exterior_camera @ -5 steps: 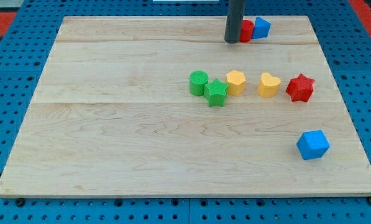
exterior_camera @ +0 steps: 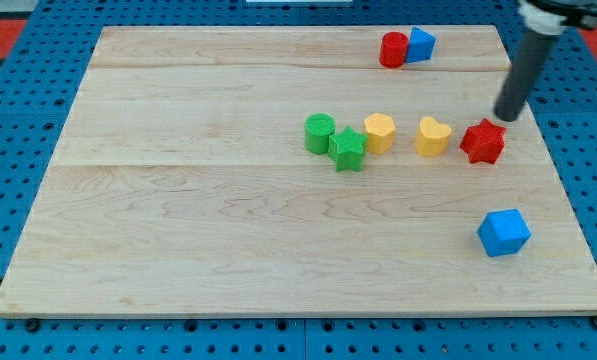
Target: Push the yellow heart into the green star
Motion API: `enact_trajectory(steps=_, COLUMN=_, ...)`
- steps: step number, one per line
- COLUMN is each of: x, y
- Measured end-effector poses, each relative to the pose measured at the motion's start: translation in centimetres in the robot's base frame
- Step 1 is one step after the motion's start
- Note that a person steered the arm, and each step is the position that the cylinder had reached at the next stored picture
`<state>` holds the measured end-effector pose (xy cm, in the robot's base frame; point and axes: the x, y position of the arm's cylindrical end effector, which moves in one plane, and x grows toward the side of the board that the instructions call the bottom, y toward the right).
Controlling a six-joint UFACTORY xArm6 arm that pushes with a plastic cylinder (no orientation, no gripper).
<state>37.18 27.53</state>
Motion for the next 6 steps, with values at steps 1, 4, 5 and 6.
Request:
enact_trajectory(steps=1, x=2.4, y=1.2)
enact_trajectory(steps=4, x=3.7, y=-15.2)
enact_trajectory(steps=5, x=3.7, y=-19.9)
enact_trajectory(steps=6, x=4.3, y=-26.5)
